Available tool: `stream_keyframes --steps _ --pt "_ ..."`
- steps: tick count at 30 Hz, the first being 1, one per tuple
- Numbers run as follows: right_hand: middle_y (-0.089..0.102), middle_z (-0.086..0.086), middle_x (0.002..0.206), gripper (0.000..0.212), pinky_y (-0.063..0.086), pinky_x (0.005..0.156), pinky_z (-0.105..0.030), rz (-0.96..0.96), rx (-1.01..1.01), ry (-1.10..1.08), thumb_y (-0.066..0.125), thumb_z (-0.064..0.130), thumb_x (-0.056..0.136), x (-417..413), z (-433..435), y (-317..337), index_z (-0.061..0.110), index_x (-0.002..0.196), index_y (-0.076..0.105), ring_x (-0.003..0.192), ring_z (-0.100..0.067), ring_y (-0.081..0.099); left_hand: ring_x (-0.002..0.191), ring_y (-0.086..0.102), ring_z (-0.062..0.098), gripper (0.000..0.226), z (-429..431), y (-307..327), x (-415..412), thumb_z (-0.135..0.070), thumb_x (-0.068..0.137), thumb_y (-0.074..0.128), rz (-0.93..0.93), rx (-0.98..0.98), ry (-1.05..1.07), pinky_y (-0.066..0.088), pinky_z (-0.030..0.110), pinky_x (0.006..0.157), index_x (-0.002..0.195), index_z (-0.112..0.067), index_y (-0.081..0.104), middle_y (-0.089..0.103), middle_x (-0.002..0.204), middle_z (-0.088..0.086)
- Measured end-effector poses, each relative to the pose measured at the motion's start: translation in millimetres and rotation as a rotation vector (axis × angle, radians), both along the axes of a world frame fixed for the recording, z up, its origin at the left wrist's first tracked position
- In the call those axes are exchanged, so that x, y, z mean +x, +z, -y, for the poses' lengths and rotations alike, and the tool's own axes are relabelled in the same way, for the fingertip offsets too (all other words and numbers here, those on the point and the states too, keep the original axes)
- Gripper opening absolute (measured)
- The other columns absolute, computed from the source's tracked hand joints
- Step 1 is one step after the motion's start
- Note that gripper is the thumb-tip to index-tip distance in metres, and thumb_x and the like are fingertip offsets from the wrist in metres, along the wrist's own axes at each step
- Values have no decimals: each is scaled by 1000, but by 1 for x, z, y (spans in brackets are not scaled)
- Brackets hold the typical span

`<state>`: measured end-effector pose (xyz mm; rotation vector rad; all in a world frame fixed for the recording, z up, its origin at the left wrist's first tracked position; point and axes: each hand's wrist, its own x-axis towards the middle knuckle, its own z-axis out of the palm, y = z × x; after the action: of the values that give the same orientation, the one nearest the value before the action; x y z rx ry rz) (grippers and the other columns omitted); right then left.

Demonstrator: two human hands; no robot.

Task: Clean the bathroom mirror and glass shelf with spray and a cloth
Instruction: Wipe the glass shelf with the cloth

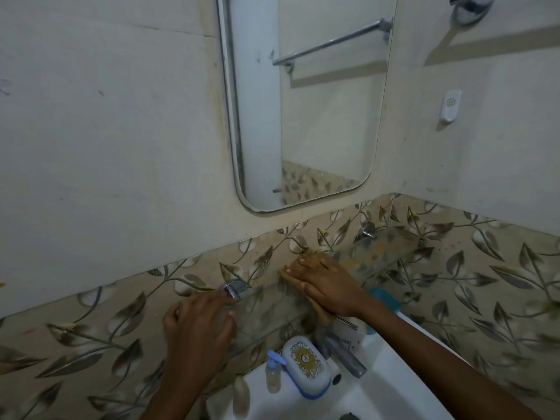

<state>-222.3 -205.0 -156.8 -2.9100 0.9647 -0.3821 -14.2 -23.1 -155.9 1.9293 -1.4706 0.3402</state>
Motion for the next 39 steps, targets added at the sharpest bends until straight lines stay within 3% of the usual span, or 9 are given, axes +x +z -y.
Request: stream_keyframes --steps 3,10,19,22,29,32,35,37,39 --pt "28 11 154 74 10 117 -39 3 3 -24 -1 68 82 -9 12 1 37 143 27 144 -6 14 91 65 21 37 1 1 0 -40 70 39 14 -17 0 39 41 82 86 -31 71 71 93 -7" --pt "30 10 153 82 11 116 -36 21 15 -78 -5 72 78 -30 37 -1 36 143 30 144 -7 15 95 65 23 38 2 -2 1 -42 69 38 1 3 26 40 49 83 87 -32 71 71 93 -7" --pt "31 8 153 72 13 115 -38 24 9 -191 2 57 79 -62 69 8 38 143 28 144 -11 20 91 64 23 33 3 0 2 -45 69 39 -21 4 42 44 48 79 83 -39 68 71 92 -7" --pt "33 4 152 75 15 114 -38 34 6 -224 2 55 77 -70 78 11 34 143 31 143 -13 23 94 60 16 33 3 -2 3 -46 68 40 -17 -2 57 44 46 78 83 -39 68 71 92 -8" --pt "42 3 147 79 26 111 -40 131 75 -255 11 63 73 -71 93 12 30 135 47 134 -18 39 92 65 23 32 2 3 -2 -47 67 39 -42 40 82 41 40 76 80 -39 67 71 93 -7" --pt "65 -3 114 59 48 87 -40 233 -58 -300 30 61 81 -66 94 8 22 104 68 99 -19 58 92 65 21 32 1 2 -1 -48 66 39 -55 57 80 34 32 76 80 -40 66 71 95 -6" --pt "64 2 86 45 49 69 -36 180 -261 -322 36 49 83 -61 91 -2 18 82 69 79 -16 57 93 66 24 33 1 4 -4 -47 66 38 -62 97 93 37 34 76 81 -39 66 71 96 -4" --pt "65 1 83 45 49 67 -36 233 -249 -341 33 43 86 -59 92 -5 17 80 69 75 -17 60 93 66 27 33 -1 3 -3 -46 67 37 -43 119 90 43 39 77 82 -38 66 71 98 -1" --pt "64 -5 77 39 49 62 -36 463 -74 -394 36 32 90 -58 89 1 8 81 65 71 -22 60 93 67 29 30 -4 10 -8 -46 68 37 -67 123 77 46 44 77 84 -44 62 70 100 1"
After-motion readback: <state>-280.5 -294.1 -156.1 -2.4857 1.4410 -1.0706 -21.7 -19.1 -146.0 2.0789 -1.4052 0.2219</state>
